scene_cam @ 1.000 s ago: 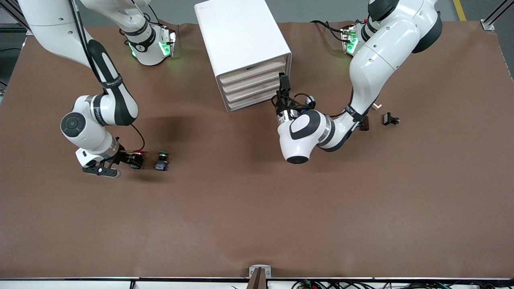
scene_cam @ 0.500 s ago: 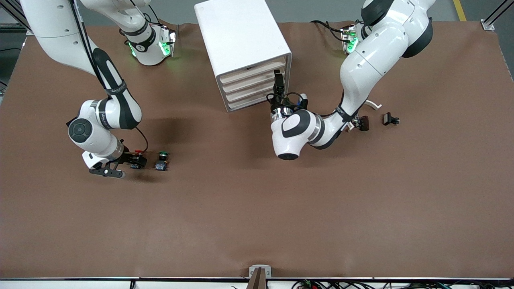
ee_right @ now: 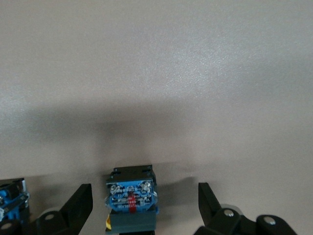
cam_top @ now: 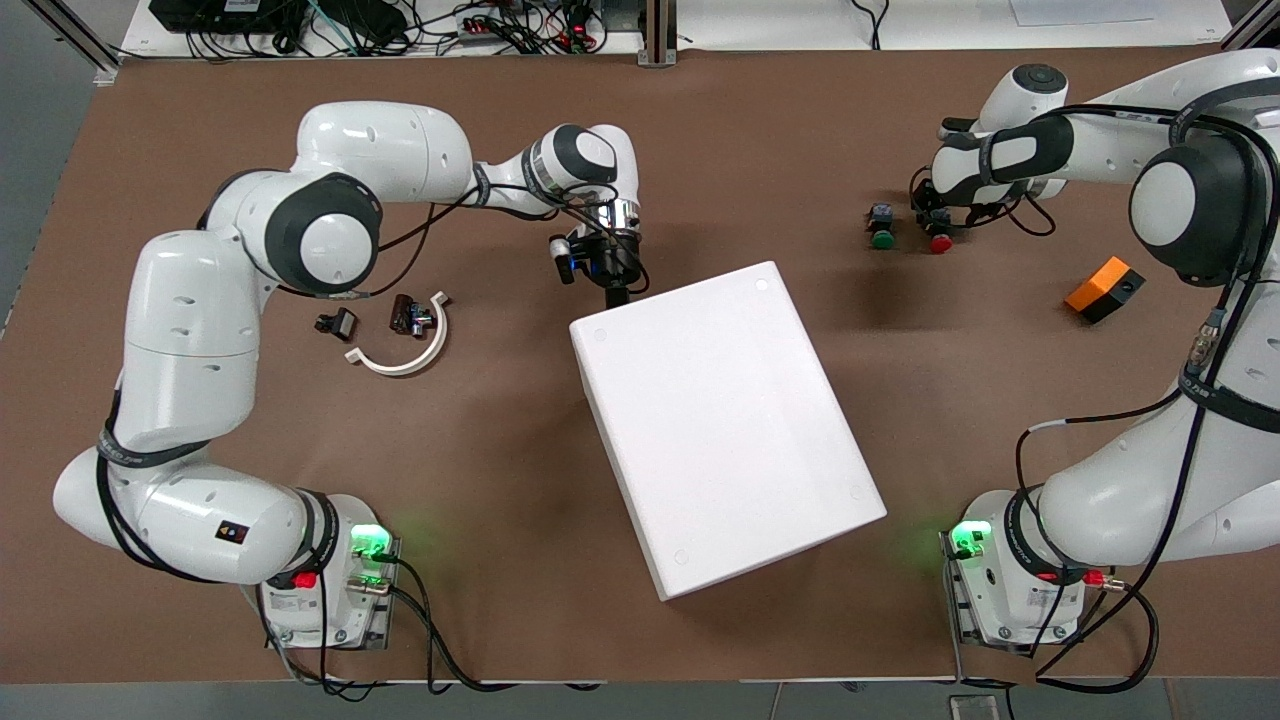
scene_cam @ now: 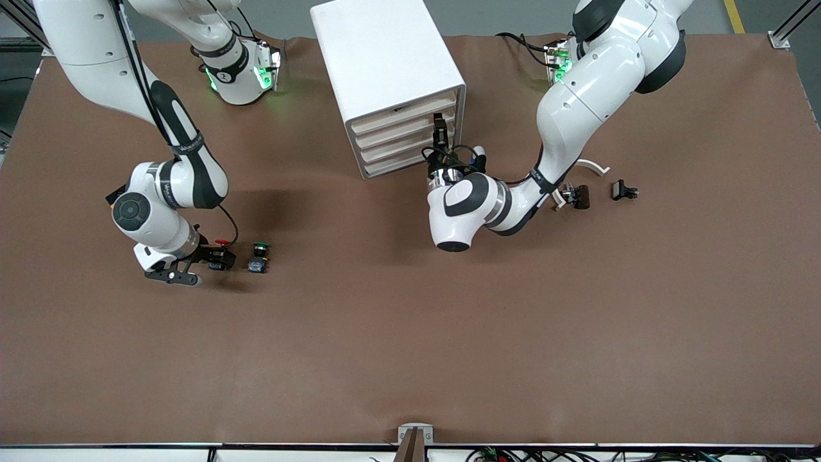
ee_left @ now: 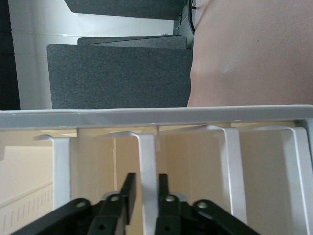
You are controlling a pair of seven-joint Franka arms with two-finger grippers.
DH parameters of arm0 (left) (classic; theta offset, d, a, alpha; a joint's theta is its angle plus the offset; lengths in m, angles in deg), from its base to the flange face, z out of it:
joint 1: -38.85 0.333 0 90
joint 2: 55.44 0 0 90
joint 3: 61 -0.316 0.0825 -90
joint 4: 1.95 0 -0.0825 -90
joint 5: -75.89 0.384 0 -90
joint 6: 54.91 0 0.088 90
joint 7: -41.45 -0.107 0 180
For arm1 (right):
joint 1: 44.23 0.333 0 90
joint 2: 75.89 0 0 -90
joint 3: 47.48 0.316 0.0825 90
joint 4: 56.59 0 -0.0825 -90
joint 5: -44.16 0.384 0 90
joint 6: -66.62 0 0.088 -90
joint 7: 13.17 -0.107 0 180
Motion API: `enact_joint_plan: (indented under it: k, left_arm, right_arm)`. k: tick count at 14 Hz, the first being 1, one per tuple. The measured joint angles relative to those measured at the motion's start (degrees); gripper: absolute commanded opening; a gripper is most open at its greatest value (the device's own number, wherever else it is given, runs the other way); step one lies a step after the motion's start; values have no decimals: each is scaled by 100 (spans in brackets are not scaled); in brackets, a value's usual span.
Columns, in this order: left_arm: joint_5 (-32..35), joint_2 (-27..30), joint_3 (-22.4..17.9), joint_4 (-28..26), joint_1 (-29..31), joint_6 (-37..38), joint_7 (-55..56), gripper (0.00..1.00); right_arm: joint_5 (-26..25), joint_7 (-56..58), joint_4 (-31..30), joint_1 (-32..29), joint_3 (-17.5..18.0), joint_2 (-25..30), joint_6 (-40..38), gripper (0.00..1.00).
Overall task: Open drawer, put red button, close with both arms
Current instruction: 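Pull the top drawer open with the left gripper while the right gripper lifts the button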
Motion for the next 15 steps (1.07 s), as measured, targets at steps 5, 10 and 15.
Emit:
enact_joint_plan:
  k: [5, 10, 15]
  left_arm:
    - [0, -9, -46, 4, -32, 5, 34, 6]
    - [-14, -9, -119, 9, -49, 6, 42, 7]
    - [-30, -8, -220, 198, 0, 24, 42, 7]
  right_arm:
    - [0, -456, 0, 133, 30, -3, -16, 0]
    - [1, -510, 53, 139, 6, 10, -16, 0]
    - [3, -516, 373, 136, -6, 339, -606, 0]
